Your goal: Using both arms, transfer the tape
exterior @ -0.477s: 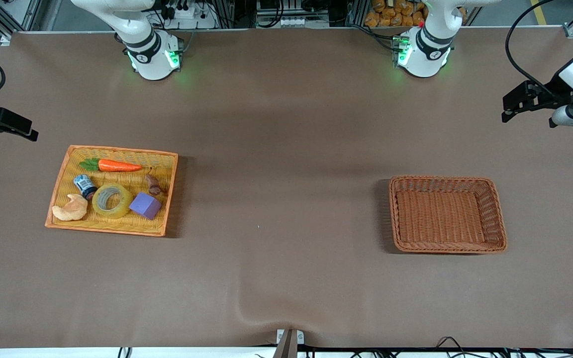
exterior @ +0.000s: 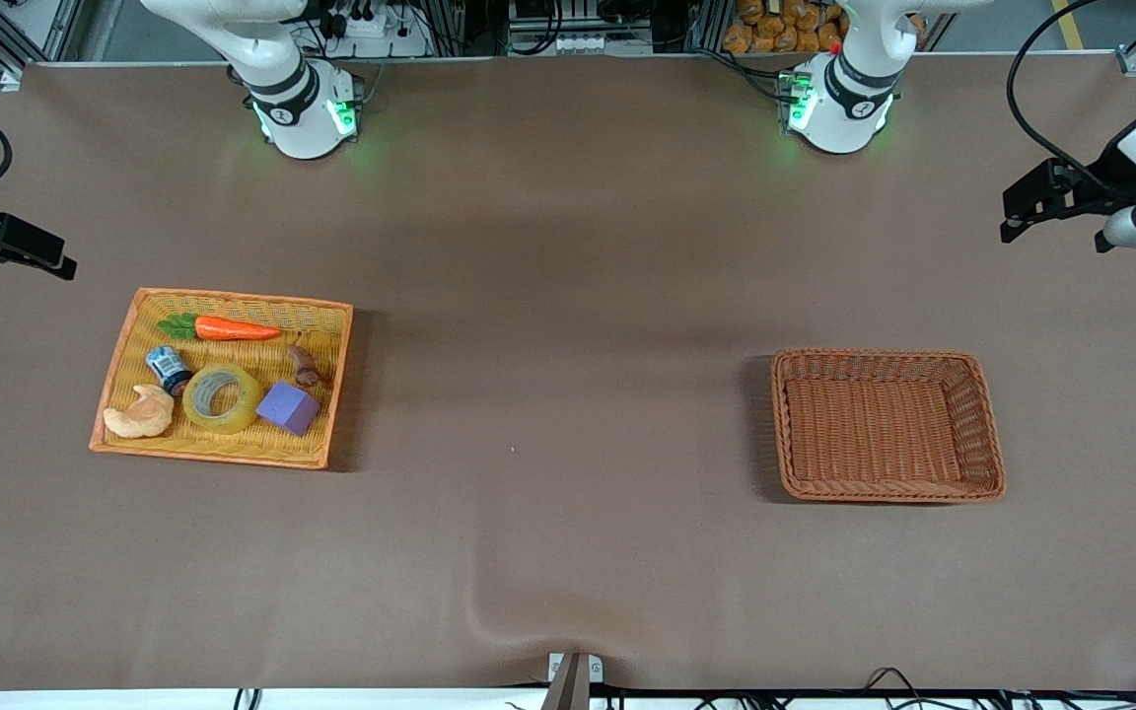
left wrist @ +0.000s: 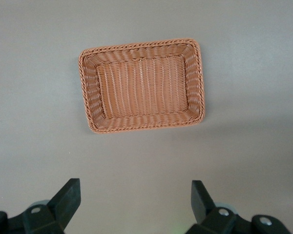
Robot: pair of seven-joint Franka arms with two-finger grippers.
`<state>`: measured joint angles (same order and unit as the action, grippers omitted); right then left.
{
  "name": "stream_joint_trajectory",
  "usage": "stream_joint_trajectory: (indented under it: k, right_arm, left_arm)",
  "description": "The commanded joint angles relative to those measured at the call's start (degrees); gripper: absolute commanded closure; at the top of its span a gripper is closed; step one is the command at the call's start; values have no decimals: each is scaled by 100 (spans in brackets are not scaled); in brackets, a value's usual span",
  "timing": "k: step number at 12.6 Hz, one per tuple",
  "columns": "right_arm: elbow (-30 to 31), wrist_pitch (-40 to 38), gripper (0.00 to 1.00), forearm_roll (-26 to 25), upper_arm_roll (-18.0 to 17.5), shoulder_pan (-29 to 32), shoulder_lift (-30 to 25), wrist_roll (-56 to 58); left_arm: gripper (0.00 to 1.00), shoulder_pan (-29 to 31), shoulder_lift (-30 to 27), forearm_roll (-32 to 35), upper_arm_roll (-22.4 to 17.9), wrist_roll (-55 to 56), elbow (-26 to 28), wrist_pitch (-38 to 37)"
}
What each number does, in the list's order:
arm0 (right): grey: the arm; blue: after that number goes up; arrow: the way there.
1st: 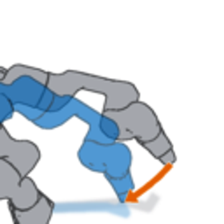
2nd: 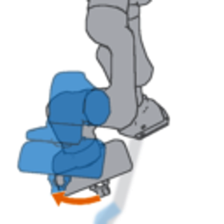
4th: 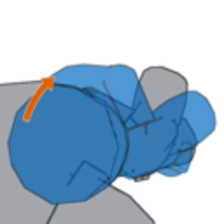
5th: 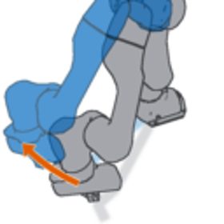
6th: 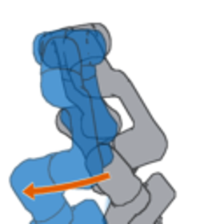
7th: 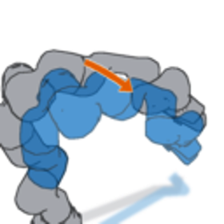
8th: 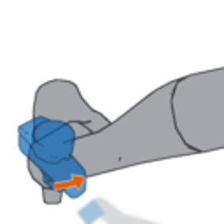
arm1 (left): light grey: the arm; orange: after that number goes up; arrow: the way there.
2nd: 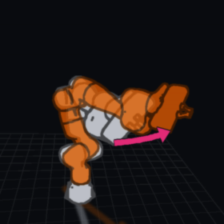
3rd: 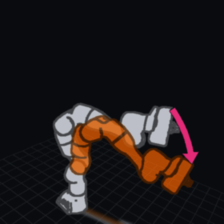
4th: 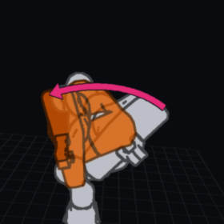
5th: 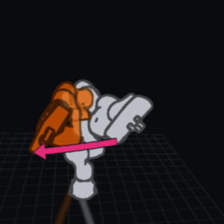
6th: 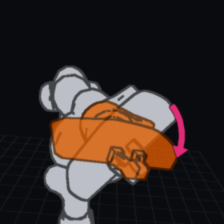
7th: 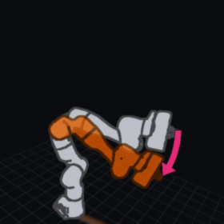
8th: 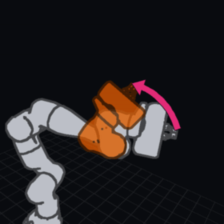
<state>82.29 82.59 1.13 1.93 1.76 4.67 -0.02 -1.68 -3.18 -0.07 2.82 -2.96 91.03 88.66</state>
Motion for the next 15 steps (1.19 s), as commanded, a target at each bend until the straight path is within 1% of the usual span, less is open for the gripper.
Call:
stream_joint_trajectory:
  k: [1,2,4,7,10,11,12,14,15]
  right_arm:
    - [112,-15,0,19,-17,-62,-125,-112]
    - [164,-23,0,28,-26,-123,-81,-60]
    - [523,247,0,10,-17,-499,-63,-59]
    - [1287,1291,0,10,-17,-799,-63,19]
    - [2375,2599,0,10,-17,-783,-89,870]
    - [2675,3005,0,10,-17,-765,-55,1003]
    - [2904,3392,0,1,-17,-748,102,1135]
    - [2968,4025,0,-8,-17,-747,646,1766]
    - [2968,4229,0,-8,-8,-721,901,1908]
  left_arm:
    - [0,71,72,-37,-27,67,-173,-148]
    - [0,141,55,-46,-27,59,-173,-156]
    - [0,142,46,-99,16,50,-182,-226]
    - [0,46,98,-125,34,32,-174,-227]
    - [0,-42,449,-134,43,67,-182,-183]
    - [0,-77,580,-229,43,59,-269,-130]
    - [0,-95,730,-326,34,58,-418,-52]
    - [0,-95,906,-389,34,58,-603,2]
    - [0,-95,916,-389,34,50,-639,37]
